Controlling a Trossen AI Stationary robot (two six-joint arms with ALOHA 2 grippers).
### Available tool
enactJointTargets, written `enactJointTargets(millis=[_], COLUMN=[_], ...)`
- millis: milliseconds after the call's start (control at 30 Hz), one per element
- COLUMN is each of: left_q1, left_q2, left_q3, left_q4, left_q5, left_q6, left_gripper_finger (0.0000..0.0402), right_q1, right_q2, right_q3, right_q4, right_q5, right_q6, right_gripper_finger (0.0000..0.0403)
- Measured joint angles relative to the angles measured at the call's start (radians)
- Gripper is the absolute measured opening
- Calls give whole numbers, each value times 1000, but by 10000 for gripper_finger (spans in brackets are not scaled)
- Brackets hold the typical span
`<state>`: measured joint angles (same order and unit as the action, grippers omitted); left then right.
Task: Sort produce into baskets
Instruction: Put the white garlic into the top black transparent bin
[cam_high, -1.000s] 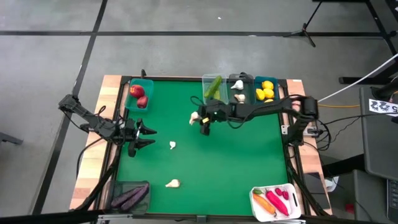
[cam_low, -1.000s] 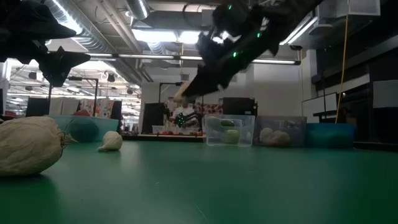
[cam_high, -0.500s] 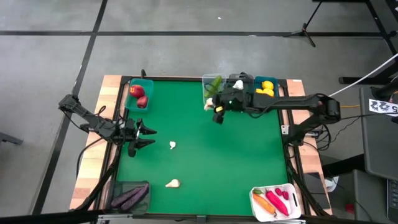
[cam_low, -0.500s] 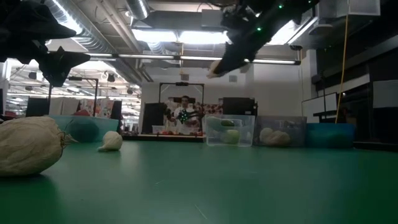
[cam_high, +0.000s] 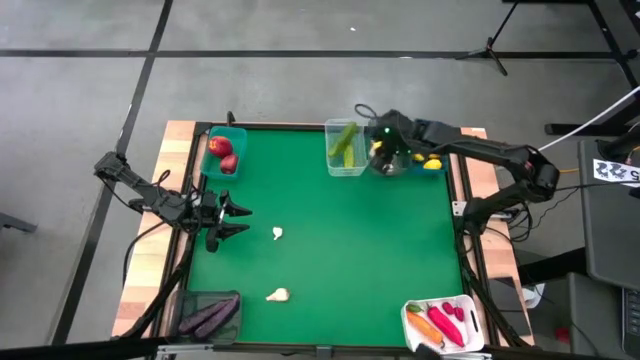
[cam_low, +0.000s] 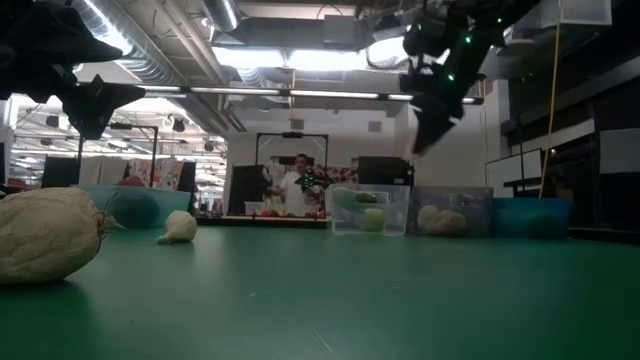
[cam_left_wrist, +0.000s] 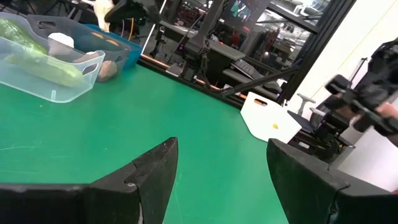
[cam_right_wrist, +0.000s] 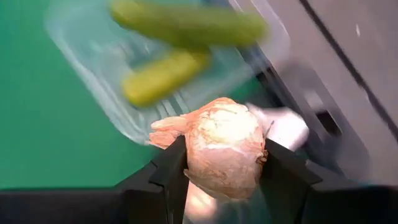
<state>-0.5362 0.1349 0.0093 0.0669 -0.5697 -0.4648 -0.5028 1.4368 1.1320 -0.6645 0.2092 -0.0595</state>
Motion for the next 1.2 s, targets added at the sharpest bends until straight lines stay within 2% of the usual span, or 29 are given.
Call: enactJointTargets(millis=[200, 367, 500, 833, 1200], left_q1=[0, 0, 0, 0, 0], left_q2=[0, 0, 0, 0, 0], left_q3=[0, 0, 0, 0, 0], left_q4=[0, 0, 0, 0, 0], left_q5=[0, 0, 0, -4, -4], left_q6=[0, 0, 0, 0, -5], left_gripper_finger=[240, 240, 240, 240, 240], right_q1=[-141, -209, -237, -237, -237], right_q2=[-2, -1, 3, 6, 6], right_q3=[0, 0, 0, 0, 0], right_q4=[-79, -77, -94, -124, -125], right_q5=[-35, -45, -45, -45, -27], right_q6=[2, 47, 129, 133, 133], right_gripper_finger=[166, 166, 166, 169, 257])
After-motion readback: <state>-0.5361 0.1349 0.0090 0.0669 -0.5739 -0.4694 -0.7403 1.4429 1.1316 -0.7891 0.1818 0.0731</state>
